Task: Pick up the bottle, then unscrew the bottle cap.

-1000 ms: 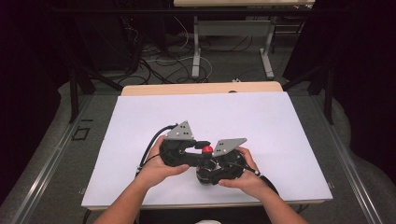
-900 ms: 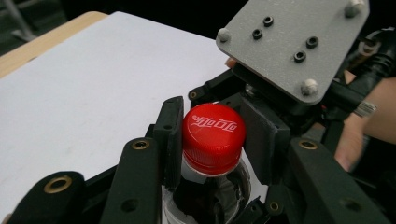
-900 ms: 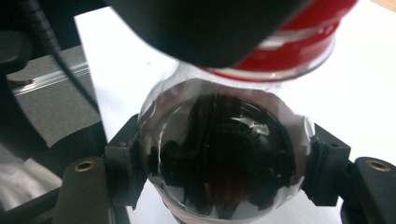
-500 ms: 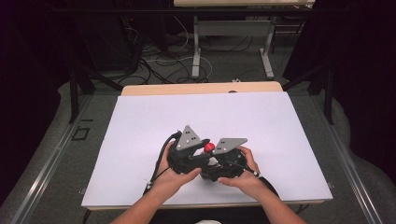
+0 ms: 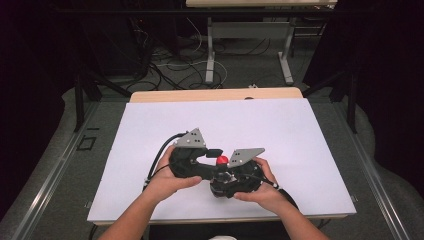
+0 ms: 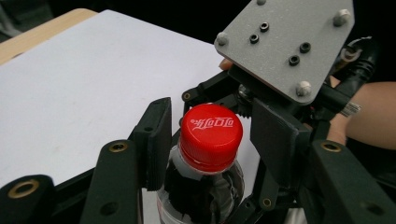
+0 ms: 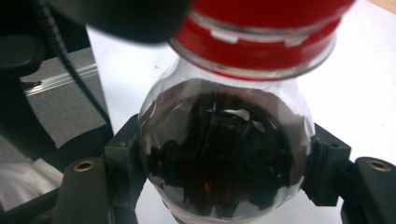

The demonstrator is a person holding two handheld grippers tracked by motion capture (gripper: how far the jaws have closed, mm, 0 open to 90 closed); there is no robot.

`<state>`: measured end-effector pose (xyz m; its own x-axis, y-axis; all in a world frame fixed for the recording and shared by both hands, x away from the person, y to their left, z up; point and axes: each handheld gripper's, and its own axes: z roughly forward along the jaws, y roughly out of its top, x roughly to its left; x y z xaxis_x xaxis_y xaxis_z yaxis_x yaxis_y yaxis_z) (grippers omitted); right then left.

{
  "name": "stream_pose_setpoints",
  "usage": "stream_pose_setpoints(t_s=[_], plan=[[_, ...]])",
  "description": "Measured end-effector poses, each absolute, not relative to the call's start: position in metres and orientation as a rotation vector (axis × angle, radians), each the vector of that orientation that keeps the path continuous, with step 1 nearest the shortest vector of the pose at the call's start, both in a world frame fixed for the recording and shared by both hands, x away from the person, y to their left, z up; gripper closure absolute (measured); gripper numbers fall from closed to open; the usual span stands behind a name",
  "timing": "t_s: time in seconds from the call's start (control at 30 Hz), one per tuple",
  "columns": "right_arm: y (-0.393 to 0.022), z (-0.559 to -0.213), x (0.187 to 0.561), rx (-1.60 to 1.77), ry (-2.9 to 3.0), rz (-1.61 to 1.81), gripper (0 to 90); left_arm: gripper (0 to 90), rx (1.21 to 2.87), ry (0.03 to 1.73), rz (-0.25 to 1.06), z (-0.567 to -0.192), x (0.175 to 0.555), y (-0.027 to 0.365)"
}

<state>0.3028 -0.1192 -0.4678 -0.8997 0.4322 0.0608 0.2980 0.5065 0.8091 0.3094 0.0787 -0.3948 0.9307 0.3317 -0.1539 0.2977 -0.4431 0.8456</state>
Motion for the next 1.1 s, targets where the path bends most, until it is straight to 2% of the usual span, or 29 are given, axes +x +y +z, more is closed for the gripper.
stream_pose_setpoints(t_s=[0.17,0.27,0.4,0.7,1.1], plan=[[-0.119,-0.467,0.302,0.593,2.637,1.362,29.7,51.5,2.059,0.377,-0.038,-0.393,0.313,0.084],[-0.118,-0.468,0.301,0.57,2.652,1.395,29.7,57.8,2.09,0.349,-0.033,-0.392,0.314,0.083],[-0.117,-0.468,0.3,0.564,2.661,1.404,29.7,60.6,2.113,0.339,-0.029,-0.393,0.315,0.082],[-0.118,-0.47,0.302,0.621,2.644,1.349,29.7,61.5,2.092,0.435,0.067,-0.397,0.308,0.077],[-0.118,-0.473,0.303,0.764,2.514,1.237,29.7,61.6,2.012,0.705,0.341,-0.405,0.286,0.052]])
